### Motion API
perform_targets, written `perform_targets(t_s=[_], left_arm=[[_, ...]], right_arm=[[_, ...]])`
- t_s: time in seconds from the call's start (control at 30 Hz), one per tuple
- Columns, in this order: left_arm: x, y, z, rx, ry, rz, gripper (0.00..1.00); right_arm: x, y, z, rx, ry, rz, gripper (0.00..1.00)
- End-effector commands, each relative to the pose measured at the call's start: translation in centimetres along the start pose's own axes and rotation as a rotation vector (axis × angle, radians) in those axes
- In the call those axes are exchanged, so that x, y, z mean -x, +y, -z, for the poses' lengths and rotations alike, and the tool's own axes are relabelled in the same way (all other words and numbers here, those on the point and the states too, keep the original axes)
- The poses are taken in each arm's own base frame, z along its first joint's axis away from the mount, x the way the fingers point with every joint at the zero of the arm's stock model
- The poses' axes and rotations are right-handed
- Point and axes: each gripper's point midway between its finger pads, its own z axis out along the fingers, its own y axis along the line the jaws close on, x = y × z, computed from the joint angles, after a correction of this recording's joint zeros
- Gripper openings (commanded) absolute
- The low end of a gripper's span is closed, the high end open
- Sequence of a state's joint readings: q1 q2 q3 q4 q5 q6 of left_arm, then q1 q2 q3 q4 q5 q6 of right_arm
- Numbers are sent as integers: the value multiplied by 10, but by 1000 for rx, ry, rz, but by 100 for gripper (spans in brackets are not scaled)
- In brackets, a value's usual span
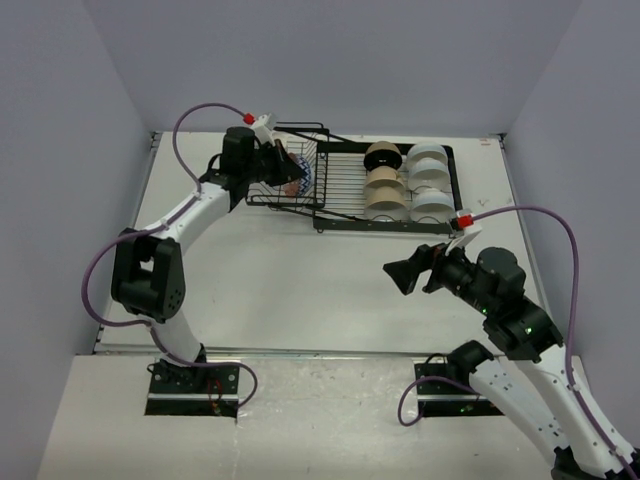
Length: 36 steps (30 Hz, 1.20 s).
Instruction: Unload the bowls from the dish rack
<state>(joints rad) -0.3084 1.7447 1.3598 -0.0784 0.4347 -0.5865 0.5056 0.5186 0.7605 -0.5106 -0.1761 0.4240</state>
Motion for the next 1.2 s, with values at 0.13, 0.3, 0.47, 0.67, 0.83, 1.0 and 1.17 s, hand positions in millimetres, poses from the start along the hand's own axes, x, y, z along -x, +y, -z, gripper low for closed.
perform_targets(t_s=[0.13,0.3,0.47,0.67,0.83,1.0,1.17], left_arm=[[42,-56,22,-202,-183,-82,0],[62,-76,38,-241,-263,-149,0],[79,-108,50,-274,-339,-249,0],[78,-110,58,-124,-334,-293,0],[78,-90,98,146,-388,-226,0],[41,-99,124,254,-328,-266,0],[-59,-127,105,267,-118,-375,0]], right_arm=[[5,3,6,14,-15,35,99],[5,4,4,16,-16,33,99],[3,3,2,17,-11,26,99],[4,2,2,10,-16,24,99],[5,2,2,8,-20,25,99],[5,-2,1,-13,-21,15,99],[20,-32,12,-219,-91,-53,99]])
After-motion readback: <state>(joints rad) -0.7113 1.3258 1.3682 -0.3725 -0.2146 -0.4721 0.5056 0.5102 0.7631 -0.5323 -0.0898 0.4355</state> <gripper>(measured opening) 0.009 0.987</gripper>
